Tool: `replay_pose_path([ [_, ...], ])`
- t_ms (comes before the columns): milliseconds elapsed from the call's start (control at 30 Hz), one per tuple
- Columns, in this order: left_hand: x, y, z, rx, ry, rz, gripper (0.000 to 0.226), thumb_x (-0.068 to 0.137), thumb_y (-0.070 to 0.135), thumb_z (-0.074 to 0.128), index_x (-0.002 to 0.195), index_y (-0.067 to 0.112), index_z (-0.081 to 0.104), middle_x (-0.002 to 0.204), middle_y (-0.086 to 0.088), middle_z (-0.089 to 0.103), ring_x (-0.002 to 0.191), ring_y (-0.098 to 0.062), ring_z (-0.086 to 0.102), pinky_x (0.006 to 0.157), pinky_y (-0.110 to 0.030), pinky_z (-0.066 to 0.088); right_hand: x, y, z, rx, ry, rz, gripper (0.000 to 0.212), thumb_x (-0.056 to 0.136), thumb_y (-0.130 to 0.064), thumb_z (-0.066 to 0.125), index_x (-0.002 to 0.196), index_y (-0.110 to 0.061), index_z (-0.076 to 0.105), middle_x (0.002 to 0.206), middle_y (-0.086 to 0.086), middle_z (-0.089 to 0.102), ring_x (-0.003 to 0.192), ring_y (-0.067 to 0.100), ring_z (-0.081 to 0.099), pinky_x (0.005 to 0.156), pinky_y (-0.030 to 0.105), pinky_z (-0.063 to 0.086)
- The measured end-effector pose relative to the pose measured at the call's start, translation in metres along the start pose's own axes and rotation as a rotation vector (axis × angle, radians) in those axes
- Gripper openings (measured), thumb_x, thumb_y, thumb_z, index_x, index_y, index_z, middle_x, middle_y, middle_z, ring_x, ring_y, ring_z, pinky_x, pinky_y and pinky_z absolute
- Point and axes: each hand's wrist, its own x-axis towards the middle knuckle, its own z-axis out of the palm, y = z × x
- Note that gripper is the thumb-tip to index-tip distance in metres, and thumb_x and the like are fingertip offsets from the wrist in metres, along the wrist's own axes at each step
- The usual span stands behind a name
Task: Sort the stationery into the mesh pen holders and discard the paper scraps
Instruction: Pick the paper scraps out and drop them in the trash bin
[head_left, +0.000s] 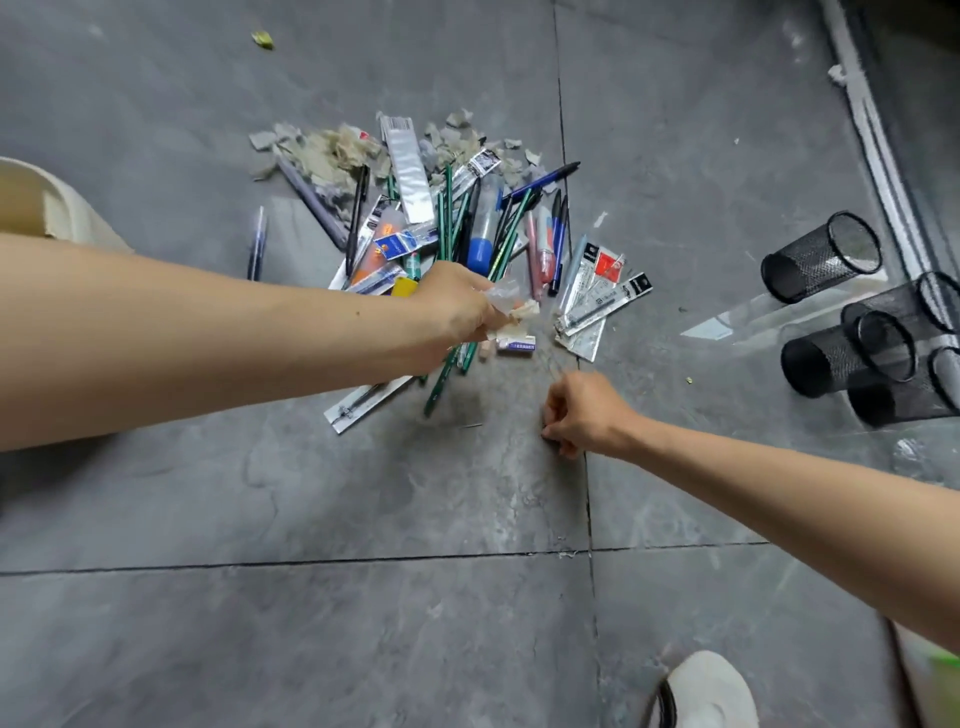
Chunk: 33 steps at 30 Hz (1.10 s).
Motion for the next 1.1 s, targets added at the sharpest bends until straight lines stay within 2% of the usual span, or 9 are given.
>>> replay_pose_path([
  [167, -0.027, 0.008, -0.021, 0.061, 0.069, 0.071, 0.013, 0.079, -0.012, 0.063, 0.089, -0.007, 0.069, 0.067, 0.001, 0.067, 0.057, -0.01, 0.059, 0.056, -0.021, 0.054, -0.007, -0.02, -0.024, 0.011, 0.142, -0.037, 0.018, 0.073, 0.007, 0.064, 0.062, -0.007, 0.06, 0.051, 0.008, 0.062, 0.041, 0.012, 0.06, 0.046, 0.017, 0.048],
  [233, -0.035, 0.005, -0.032, 0.123, 0.124, 0.094, 0.009, 0.077, -0.009, 0.065, 0.078, -0.003, 0.071, 0.087, -0.003, 0.071, 0.053, -0.01, 0.058, 0.051, -0.021, 0.05, -0.012, -0.039, -0.033, 0.117, 0.166, -0.079, 0.015, 0.075, 0.007, 0.066, 0.065, -0.004, 0.062, 0.051, 0.01, 0.064, 0.043, 0.013, 0.063, 0.047, 0.019, 0.051],
  [300, -0.043, 0.005, -0.047, 0.14, 0.201, 0.102, 0.004, 0.074, 0.0, 0.071, 0.074, 0.004, 0.073, 0.122, -0.016, 0.061, 0.074, -0.019, 0.068, 0.072, -0.034, 0.057, -0.015, -0.065, -0.038, 0.227, 0.168, -0.141, 0.013, 0.077, 0.005, 0.069, 0.069, -0.002, 0.063, 0.055, 0.012, 0.065, 0.048, 0.016, 0.065, 0.05, 0.023, 0.055],
  [400, -0.062, 0.009, -0.073, 0.134, 0.366, 0.094, 0.018, 0.072, 0.02, 0.079, 0.083, 0.008, 0.075, 0.1, -0.011, 0.07, 0.088, -0.024, 0.065, 0.088, -0.036, 0.054, -0.018, -0.114, -0.037, 0.356, 0.145, -0.262, 0.014, 0.078, 0.002, 0.072, 0.069, -0.002, 0.062, 0.065, 0.02, 0.067, 0.053, 0.02, 0.066, 0.059, 0.031, 0.059],
  [567, -0.097, 0.016, -0.121, 0.179, 0.622, 0.144, 0.012, 0.077, 0.011, 0.074, 0.071, 0.02, 0.071, 0.08, -0.009, 0.071, 0.074, -0.018, 0.059, 0.074, -0.034, 0.053, -0.028, -0.192, -0.029, 0.492, 0.13, -0.456, 0.012, 0.078, 0.001, 0.073, 0.071, 0.001, 0.063, 0.062, 0.019, 0.065, 0.05, 0.02, 0.064, 0.052, 0.027, 0.057],
  [767, -0.138, 0.009, -0.17, -0.032, 0.84, 0.123, 0.013, 0.086, 0.016, 0.067, 0.075, 0.01, 0.069, 0.069, -0.002, 0.058, 0.06, -0.013, 0.048, 0.046, -0.009, 0.037, -0.03, -0.267, -0.023, 0.655, 0.056, -0.569, 0.022, 0.078, 0.008, 0.069, 0.063, -0.002, 0.056, 0.056, 0.016, 0.058, 0.038, 0.013, 0.059, 0.044, 0.023, 0.053],
  [900, -0.15, -0.003, -0.192, -0.071, 0.987, 0.111, 0.02, 0.091, 0.023, 0.06, 0.074, 0.014, 0.065, 0.073, -0.002, 0.058, 0.067, -0.018, 0.051, 0.055, -0.022, 0.037, -0.029, -0.313, -0.016, 0.767, -0.031, -0.554, 0.023, 0.079, 0.009, 0.068, 0.064, -0.002, 0.054, 0.057, 0.014, 0.054, 0.037, 0.012, 0.057, 0.045, 0.022, 0.053],
  [1033, -0.145, -0.006, -0.202, -0.094, 1.032, 0.047, 0.018, 0.091, 0.022, 0.06, 0.079, 0.012, 0.067, 0.062, 0.004, 0.055, 0.056, -0.01, 0.049, 0.041, -0.01, 0.035, -0.028, -0.342, -0.006, 0.773, -0.099, -0.555, 0.021, 0.079, 0.008, 0.068, 0.067, -0.001, 0.054, 0.059, 0.014, 0.056, 0.038, 0.013, 0.056, 0.047, 0.024, 0.056],
  [1100, -0.141, -0.004, -0.207, -0.074, 1.043, 0.002, 0.02, 0.09, 0.014, 0.058, 0.072, 0.01, 0.064, 0.067, -0.001, 0.058, 0.064, -0.018, 0.053, 0.05, -0.017, 0.041, -0.027, -0.353, 0.0, 0.772, -0.138, -0.552, 0.019, 0.08, 0.008, 0.067, 0.069, 0.0, 0.054, 0.06, 0.015, 0.056, 0.037, 0.013, 0.056, 0.048, 0.025, 0.056],
])
